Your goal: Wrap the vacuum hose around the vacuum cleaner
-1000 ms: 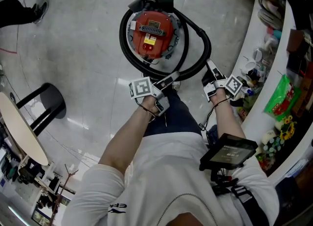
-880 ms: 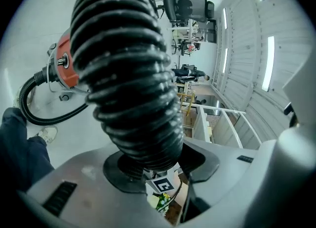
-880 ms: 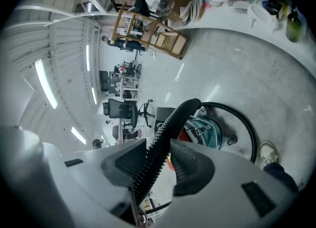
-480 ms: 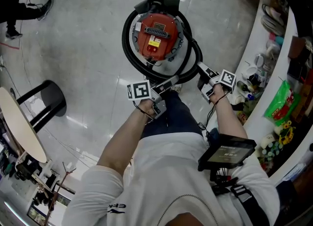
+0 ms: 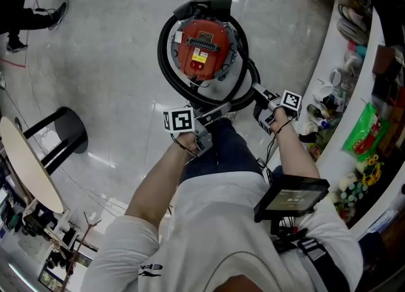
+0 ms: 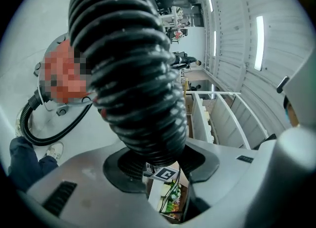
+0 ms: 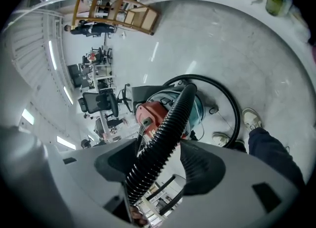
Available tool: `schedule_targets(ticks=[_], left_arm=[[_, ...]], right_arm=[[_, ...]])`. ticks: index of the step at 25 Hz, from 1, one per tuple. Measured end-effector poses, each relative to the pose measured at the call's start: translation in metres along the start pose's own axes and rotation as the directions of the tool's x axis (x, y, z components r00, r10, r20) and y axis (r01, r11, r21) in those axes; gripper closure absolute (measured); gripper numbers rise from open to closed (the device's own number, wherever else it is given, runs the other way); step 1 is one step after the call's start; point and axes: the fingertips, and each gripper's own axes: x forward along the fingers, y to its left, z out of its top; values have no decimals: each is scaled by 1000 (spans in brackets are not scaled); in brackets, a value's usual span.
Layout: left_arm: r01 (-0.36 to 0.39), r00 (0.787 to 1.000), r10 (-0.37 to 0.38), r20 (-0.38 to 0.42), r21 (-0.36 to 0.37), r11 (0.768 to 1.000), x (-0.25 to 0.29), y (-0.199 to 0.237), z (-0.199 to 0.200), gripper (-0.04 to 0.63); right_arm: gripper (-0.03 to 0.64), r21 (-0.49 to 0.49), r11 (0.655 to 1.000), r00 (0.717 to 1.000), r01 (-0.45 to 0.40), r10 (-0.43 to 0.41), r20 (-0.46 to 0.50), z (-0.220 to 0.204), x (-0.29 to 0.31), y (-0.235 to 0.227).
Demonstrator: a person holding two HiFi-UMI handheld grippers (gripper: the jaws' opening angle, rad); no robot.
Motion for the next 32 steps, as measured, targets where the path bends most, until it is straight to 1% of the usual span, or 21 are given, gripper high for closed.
schedule_targets(ticks=[3, 5, 9, 12, 15, 18, 21, 23, 26, 29, 32], left_arm=[[-1, 1000, 1, -11, 4, 1000, -3, 1, -2, 422], [3, 1000, -2, -23, 17, 1000, -4, -1, -5, 422], [7, 998, -3, -56, 67, 998, -9, -2, -5, 422], [14, 997, -6, -81, 98, 995, -14, -3, -7, 422], [14, 997, -5, -82, 115, 993, -17, -4, -7, 422], [21, 993, -5, -116, 136, 991, -18, -4, -15, 422], [25, 990, -4, -140, 144, 989, -17, 0, -21, 422], [38, 989, -17, -146, 143, 989, -16, -1, -23, 422], [69, 987, -45, -155, 153, 986, -11, -8, -25, 422], [109, 983, -80, -168, 172, 979, -5, -21, -25, 422], [145, 975, -108, -194, 194, 970, -2, -32, -27, 422]], right_arm=[[360, -5, 1000, 1000, 4, -4, -5, -4, 2, 0], [360, 10, 1000, 1000, 22, -22, -13, -7, 4, -5], [360, 46, 998, 998, 37, -35, -60, -14, 11, -16], [358, 96, 994, 994, 42, -32, -104, -24, 14, -21], [357, 108, 994, 994, 27, -15, -107, -27, 14, -21], [357, 84, 996, 995, 28, -20, -102, -26, 15, -21], [361, -18, 1000, 998, 12, -13, -59, -18, 9, -11], [371, -92, 996, 1000, -22, 22, -8, -11, 5, 4], [386, -159, 982, 992, -99, 109, 59, -2, -5, 30], [394, -195, 964, 972, -183, 207, 111, 6, -18, 50], [403, -210, 946, 948, -246, 280, 153, 8, -31, 67]])
